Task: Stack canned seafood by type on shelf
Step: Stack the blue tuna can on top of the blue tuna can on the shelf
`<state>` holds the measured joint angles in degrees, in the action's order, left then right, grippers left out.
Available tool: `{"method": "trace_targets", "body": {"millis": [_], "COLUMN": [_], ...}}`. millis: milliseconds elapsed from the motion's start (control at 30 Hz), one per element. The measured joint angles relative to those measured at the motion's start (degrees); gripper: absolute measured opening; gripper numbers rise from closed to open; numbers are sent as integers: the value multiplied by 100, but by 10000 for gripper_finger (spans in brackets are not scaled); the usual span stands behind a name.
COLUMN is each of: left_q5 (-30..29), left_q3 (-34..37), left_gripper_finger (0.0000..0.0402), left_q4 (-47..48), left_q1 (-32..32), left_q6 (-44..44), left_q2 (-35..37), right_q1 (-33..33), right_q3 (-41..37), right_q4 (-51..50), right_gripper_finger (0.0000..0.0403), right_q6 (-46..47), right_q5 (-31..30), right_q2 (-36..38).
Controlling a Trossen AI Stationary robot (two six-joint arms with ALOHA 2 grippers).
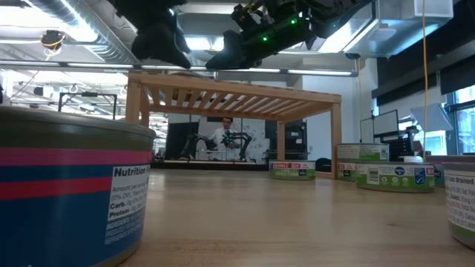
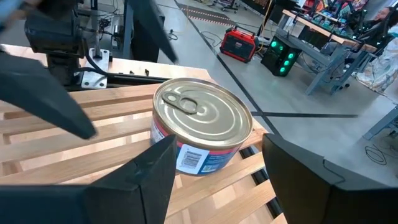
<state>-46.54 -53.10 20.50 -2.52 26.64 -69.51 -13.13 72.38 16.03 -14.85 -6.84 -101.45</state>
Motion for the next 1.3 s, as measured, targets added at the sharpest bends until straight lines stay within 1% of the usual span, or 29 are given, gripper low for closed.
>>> {"method": "trace_targets", "body": {"millis": [100,400,533,700,867,1100,1300], "left_q5": [-130,-136,-136,-113,316,783,1019], "left_q3": [0,-2,-2,-2,-2,-2,128], "left_gripper_finger": [324,324,324,324,324,324,324], "left_q4": [15,300,367,369,372,375,144], "left_q1": [-320,-1249,-1632,-2033,-2305,-2482,-2576], "left_q6": [-381,-2173,-2725,-3191,-3589,-4289,-4316], "left_q2": [57,100,100,99,95,62,-89], "right_q1": [1,1,1,1,1,1,1], "right_q3": [0,0,0,0,0,0,0], "right_q4": [1,-46,-96,-121,-122,-122,-125], "right_gripper_finger": [237,237,237,237,237,237,237], "right_q6": [0,0,0,0,0,0,0], "right_q5": [1,-2,-2,-1,1,1,1], "right_q2": [0,0,0,0,0,0,0]}}
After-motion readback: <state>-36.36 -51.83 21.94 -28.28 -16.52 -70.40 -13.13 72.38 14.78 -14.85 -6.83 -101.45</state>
